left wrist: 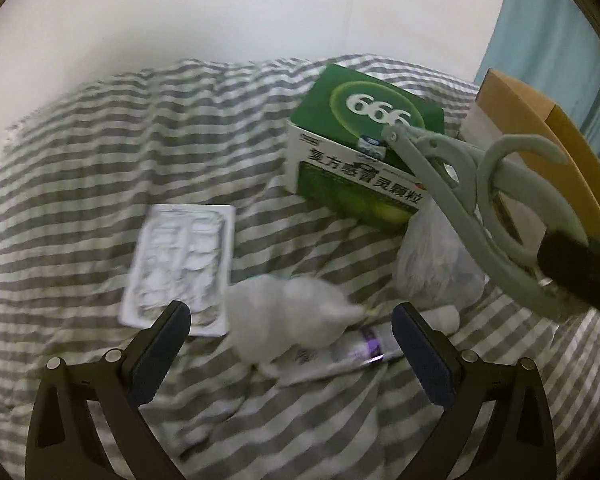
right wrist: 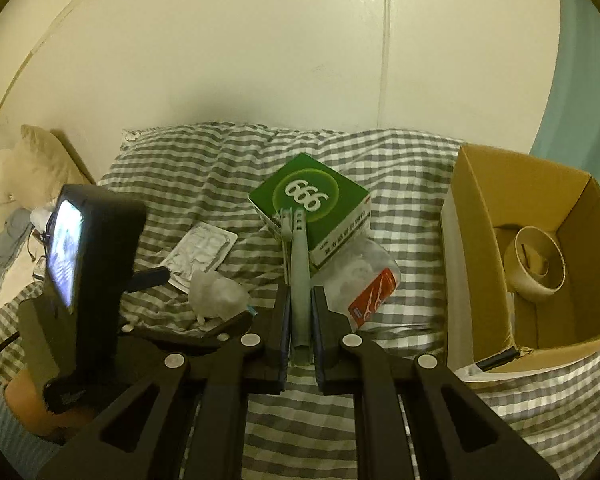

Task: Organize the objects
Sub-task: 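Grasp the white plush figure with the left gripper while the right holds the hanger clip, then carry hanger clip and plush figure into the cardboard box and open both grippers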

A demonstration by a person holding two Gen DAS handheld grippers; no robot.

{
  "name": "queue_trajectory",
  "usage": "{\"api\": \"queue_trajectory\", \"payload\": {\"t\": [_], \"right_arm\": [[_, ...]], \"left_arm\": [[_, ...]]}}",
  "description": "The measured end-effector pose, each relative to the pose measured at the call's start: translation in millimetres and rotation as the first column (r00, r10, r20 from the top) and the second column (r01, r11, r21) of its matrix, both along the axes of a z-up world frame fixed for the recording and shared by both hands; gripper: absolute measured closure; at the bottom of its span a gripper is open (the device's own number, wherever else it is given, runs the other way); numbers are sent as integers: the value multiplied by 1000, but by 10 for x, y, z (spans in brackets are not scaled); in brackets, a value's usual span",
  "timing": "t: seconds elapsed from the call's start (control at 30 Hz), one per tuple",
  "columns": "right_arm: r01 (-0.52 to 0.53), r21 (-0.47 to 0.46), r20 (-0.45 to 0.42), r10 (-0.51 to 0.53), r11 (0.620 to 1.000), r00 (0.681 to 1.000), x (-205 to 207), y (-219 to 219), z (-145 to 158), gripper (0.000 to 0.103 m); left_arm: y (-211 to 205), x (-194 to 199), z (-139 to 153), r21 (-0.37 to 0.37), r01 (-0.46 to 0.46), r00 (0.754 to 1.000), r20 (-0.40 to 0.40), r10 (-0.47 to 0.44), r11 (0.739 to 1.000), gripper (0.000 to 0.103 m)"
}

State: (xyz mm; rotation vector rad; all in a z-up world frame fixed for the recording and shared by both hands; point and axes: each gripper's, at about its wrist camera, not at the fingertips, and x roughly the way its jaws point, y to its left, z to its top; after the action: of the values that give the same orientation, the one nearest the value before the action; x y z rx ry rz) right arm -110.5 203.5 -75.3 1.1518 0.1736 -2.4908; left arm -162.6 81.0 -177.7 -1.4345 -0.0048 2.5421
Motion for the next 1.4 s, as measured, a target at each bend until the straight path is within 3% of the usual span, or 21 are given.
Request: {"api": "queue_trajectory", "payload": {"t": [0.07,0.17,0.47,0.7,0.97,1.27,1.4], "right_arm": [[3,-3,9,-3,1000,1000,-25,12,-30,94],[3,-11,24,-3,1000,1000,-46,13,-65,95],[-12,-23,-1,12,1000,1000,11,24,48,95],[-31,-54,-87,26,998,996,295,87,514,95],[-31,-78,-165,18,996,986,596,271,1034,95],[-26,-22,-308,19,999,951,828,634,1860,95],[-13,-23,-313,5,1000,950,712,922,2157,95]], "left_arm": [[13,-56,-89,20,6,1000,25,-6,1000,3],[14,-82,-170,39,18,998,59,-21,999,22],[-148,188,159,42,-19,1000,7,18,999,22],[-207,563,678,38,-50,996,-65,52,998,22],[-75,926,1478,14,-44,975,-216,46,999,22],[468,1083,2224,62,11,933,-359,12,998,22],[801,972,2407,60,53,918,-397,-25,997,22]]}}
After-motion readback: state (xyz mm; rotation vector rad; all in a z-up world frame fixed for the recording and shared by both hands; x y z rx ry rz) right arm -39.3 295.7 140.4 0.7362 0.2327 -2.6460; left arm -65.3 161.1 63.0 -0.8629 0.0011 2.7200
